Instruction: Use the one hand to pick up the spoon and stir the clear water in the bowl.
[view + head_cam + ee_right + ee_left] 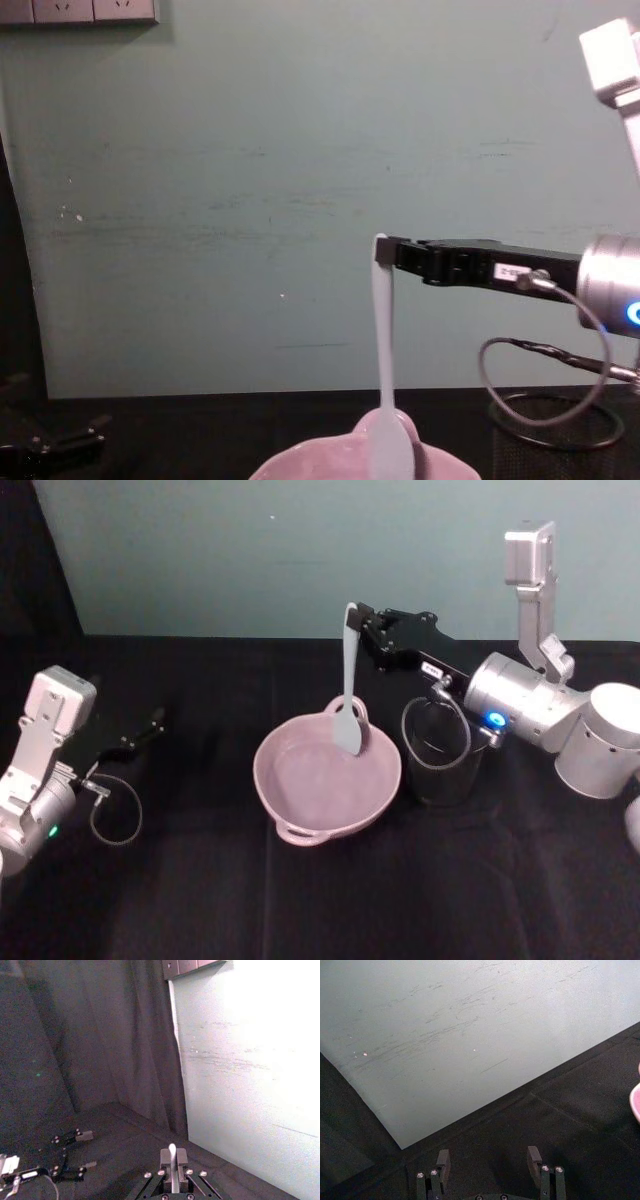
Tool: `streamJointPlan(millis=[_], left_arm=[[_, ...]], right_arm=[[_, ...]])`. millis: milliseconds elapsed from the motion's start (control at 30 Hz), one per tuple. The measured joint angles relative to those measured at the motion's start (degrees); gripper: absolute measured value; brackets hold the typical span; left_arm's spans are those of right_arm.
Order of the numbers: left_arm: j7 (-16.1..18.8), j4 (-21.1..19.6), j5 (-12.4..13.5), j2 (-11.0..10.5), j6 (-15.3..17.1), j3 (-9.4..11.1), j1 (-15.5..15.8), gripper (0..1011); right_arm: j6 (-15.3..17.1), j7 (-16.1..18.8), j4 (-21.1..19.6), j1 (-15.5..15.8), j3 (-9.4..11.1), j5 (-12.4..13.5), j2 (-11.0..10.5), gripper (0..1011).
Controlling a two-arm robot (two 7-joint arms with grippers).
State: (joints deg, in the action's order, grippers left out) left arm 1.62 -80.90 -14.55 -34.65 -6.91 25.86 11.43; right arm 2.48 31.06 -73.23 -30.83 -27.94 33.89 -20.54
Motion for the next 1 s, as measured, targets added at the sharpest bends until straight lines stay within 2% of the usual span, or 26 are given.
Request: streamJointPlan(millis=[333,533,700,800,867,1000], left_arm=[[0.0,0.0,0.0,0.0,0.0,0.0,0.0,1011],[0.0,0.0,0.0,0.0,0.0,0.0,0.0,1011],[0.0,0.0,0.0,0.0,0.0,0.0,0.0,1011],[0.0,0.0,0.0,0.0,0.0,0.0,0.0,1011],[0.0,0.0,0.0,0.0,0.0,0.0,0.0,1011],[0.0,0.0,0.0,0.0,0.0,0.0,0.0,1011]], right_arm=[[2.2,-0.9,-9.4,5.7,0.7,0.1,-4.1,75],[2.5,-0.7,-12.1,7.0,-0.2,0.3,-4.7,75],[2.6,0.2,-11.8,6.6,-1.5,0.3,-3.8,75],[2.4,0.8,-10.6,5.5,-2.6,0.3,-2.6,75],[2.1,1.1,-9.6,4.7,-3.1,0.3,-1.8,75],[1.1,1.9,-4.8,1.5,-4.2,0.0,1.0,75]])
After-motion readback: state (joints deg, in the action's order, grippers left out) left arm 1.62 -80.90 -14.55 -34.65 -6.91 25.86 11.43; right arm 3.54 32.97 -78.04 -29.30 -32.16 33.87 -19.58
